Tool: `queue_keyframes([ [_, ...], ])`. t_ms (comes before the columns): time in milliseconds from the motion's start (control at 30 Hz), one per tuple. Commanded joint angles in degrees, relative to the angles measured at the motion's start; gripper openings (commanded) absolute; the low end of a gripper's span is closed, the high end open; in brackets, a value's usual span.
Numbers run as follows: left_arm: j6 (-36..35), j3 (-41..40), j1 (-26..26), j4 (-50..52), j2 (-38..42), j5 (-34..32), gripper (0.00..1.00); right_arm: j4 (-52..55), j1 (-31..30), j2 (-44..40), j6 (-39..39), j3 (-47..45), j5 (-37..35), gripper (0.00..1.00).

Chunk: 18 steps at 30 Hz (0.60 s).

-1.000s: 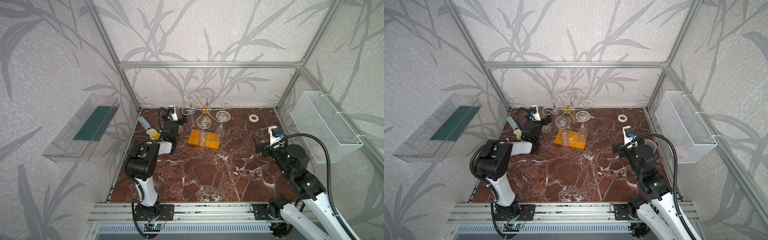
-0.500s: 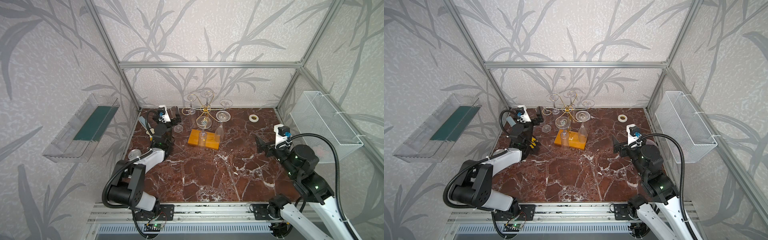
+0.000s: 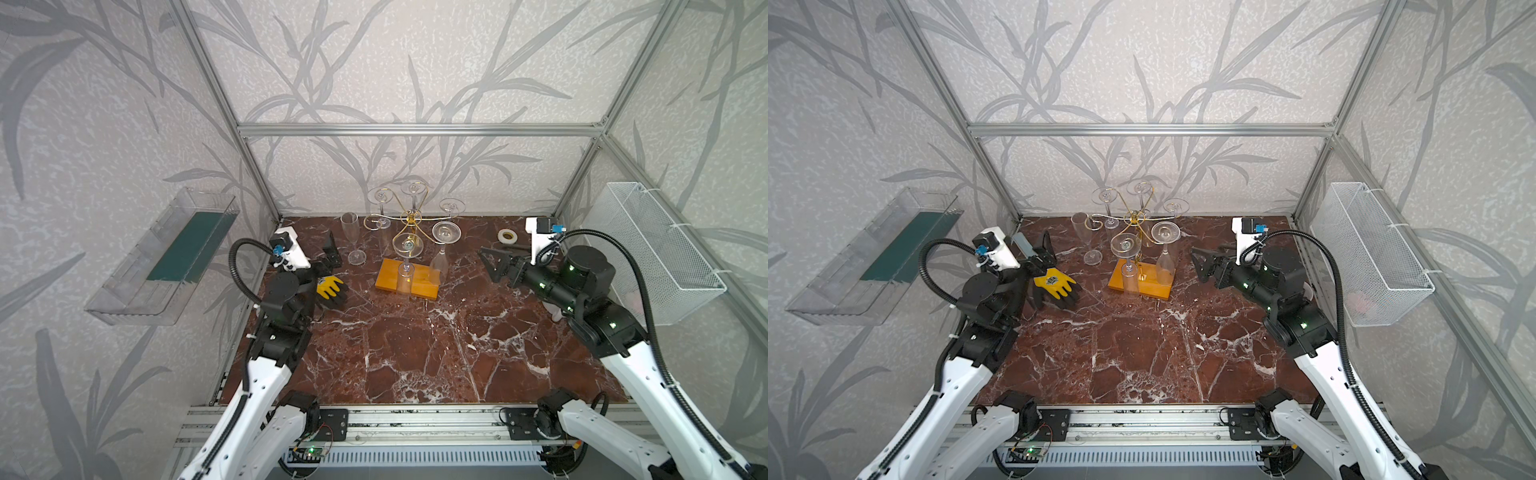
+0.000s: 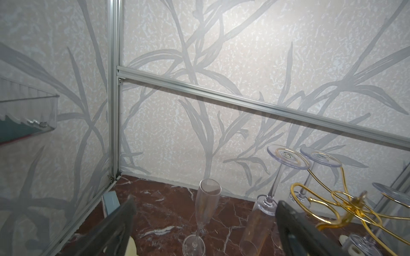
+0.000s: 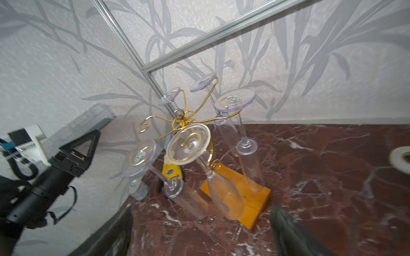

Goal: Take the wine glass off the wine glass rack
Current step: Pick up the wine glass from the wine glass rack.

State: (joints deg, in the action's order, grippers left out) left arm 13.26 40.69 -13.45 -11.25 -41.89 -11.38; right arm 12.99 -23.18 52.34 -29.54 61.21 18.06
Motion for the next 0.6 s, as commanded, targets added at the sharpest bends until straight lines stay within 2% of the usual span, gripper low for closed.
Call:
queue_keyframes([
  [0, 6.71, -1.71, -0.17, 12.27, 3.10, 5.29, 0.99, -11.60, -2.12, 2.40, -13.77, -0.66, 9.48, 0.91],
  [67, 9.96, -2.71, -0.17, 13.56, 4.62, 7.43, 0.99, -15.82, -6.15, 3.88, -15.60, -1.84, 7.71, 0.89],
  [233, 15.76, -6.33, -0.26, 12.15, 6.78, 10.81, 0.99, -17.94, -13.90, 9.32, -18.10, -0.70, 3.93, 0.82],
  [400, 16.07, -7.32, -0.21, 12.35, 7.44, 13.82, 0.99, -29.42, -15.01, 12.12, -29.08, -5.85, 1.83, 0.69],
  [567, 18.72, -9.14, -0.26, 11.87, 8.38, 15.07, 0.99, -33.55, -16.11, 14.11, -33.01, -7.18, 0.14, 0.58],
])
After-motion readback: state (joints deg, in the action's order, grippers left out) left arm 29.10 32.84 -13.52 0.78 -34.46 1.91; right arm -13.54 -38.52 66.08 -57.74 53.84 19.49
